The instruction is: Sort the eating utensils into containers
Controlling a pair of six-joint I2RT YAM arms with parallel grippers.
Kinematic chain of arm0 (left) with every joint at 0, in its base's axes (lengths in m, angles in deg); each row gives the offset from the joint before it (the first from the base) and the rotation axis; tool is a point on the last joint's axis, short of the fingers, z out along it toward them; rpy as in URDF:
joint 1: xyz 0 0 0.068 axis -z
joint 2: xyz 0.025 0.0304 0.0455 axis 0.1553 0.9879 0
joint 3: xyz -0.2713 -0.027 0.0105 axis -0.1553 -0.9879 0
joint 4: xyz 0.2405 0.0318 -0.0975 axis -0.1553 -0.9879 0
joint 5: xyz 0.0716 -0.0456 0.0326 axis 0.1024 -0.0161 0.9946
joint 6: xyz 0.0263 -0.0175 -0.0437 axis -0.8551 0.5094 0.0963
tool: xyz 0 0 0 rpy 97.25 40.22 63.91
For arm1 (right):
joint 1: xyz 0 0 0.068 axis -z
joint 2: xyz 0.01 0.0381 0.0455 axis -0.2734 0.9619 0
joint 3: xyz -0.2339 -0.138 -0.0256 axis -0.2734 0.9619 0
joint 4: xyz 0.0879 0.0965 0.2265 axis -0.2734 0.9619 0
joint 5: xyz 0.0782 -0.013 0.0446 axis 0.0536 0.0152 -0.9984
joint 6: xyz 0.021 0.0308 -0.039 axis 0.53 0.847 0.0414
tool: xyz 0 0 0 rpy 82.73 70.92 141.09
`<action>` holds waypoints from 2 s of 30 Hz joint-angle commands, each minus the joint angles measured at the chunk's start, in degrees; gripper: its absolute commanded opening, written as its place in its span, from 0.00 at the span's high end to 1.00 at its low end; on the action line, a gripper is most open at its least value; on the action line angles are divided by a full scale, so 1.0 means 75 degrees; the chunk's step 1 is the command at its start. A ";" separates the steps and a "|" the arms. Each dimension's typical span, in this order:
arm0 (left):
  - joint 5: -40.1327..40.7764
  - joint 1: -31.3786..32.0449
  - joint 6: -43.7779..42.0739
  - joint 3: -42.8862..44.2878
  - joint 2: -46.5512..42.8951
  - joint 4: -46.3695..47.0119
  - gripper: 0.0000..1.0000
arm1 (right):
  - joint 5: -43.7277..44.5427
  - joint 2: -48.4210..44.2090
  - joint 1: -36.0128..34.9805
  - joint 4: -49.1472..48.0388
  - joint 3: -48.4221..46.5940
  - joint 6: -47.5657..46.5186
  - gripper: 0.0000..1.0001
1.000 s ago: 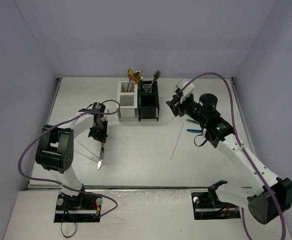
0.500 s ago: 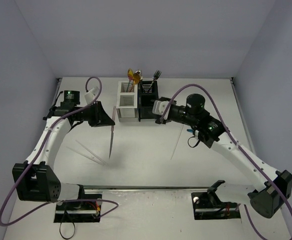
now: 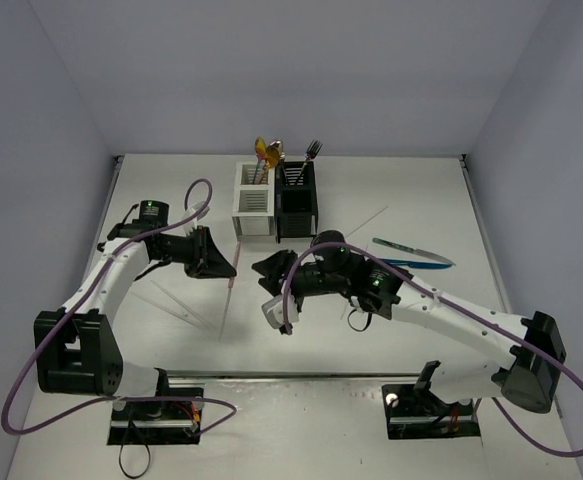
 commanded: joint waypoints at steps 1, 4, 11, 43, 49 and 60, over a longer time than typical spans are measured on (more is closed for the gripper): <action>0.1081 0.0200 -0.0529 0.0561 0.0074 -0.0547 1.00 | -0.0078 0.0409 -0.0531 0.0645 -0.0582 -0.0913 0.64; 0.2259 0.0414 -0.0587 0.0655 -0.0109 -0.0562 1.00 | -0.0031 0.0624 -0.0739 0.0995 -0.0556 -0.1083 0.62; 0.3839 0.1094 -0.0525 0.0713 -0.0348 -0.0758 1.00 | 0.0291 0.1354 -0.1062 0.1140 -0.0776 -0.1453 0.58; 0.3234 0.1226 0.0228 0.0596 -0.0021 -0.0581 1.00 | 0.1505 0.3568 -0.1337 0.0407 -0.2223 -0.2160 0.97; 0.3096 0.0952 0.0268 0.0468 -0.0184 -0.0325 0.33 | 0.1489 0.3325 -0.1393 0.0219 -0.2052 -0.1909 1.00; 0.3699 -0.1263 0.0070 0.1111 -0.0490 -0.0068 0.10 | 0.1163 0.2033 -0.1364 0.0100 -0.1525 -0.0775 1.00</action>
